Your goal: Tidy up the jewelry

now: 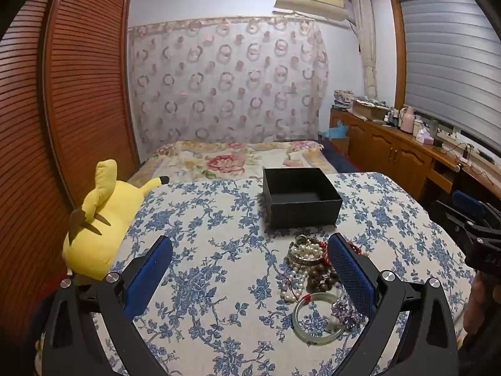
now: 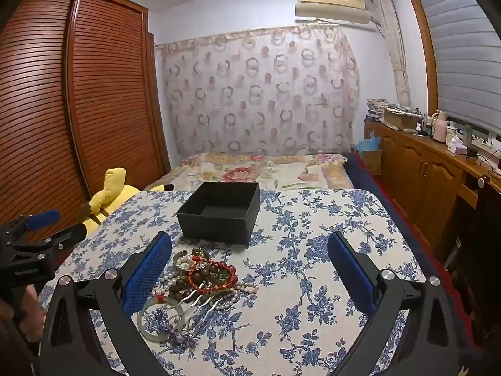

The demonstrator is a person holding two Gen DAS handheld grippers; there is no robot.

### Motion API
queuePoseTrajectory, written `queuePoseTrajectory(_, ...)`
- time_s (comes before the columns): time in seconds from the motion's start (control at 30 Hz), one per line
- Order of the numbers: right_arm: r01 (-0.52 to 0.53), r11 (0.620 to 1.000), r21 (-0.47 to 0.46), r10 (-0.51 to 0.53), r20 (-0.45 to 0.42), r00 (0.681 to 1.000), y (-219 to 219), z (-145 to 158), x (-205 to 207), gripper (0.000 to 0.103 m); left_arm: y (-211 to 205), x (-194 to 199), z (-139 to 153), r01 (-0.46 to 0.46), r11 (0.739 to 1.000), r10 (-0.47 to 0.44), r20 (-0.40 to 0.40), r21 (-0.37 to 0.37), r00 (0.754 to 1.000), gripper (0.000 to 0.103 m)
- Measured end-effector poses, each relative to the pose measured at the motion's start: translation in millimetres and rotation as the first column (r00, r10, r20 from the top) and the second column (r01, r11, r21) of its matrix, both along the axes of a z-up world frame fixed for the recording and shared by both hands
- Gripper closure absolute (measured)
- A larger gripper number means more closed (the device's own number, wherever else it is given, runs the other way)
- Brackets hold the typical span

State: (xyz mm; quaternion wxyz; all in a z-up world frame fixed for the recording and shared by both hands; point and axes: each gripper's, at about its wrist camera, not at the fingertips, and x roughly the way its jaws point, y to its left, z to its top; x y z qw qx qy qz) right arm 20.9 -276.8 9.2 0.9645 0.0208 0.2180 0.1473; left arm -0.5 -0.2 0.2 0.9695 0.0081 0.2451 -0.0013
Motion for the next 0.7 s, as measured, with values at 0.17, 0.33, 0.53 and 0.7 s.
queuePoseTrajectory(0.17,0.0,1.0,-0.002,0.0,0.001,1.0,0.5,-0.5,0.2,0.003,0.2,-0.6,0.5,0.0,1.0,0.0,0.0,-0.002,1.0,0.007)
queuePoseTrajectory(0.33,0.0,1.0,0.001,0.0,0.001,1.0,0.4,0.3,-0.2,0.003,-3.6,1.1,4.5,-0.001,1.0,0.001,-0.001,-0.005,1.0,0.007)
queuePoseTrajectory(0.53,0.0,1.0,-0.002,0.0,0.001,1.0,1.5,0.4,-0.5,0.003,-0.2,-3.5,5.1,0.007,1.0,-0.007,0.01,-0.014,1.0,0.007)
queuePoseTrajectory(0.7,-0.001,1.0,-0.002,0.001,0.001,1.0,1.5,1.1,-1.2,0.003,0.2,-3.7,5.0,0.008,1.0,-0.008,0.01,-0.015,1.0,0.007)
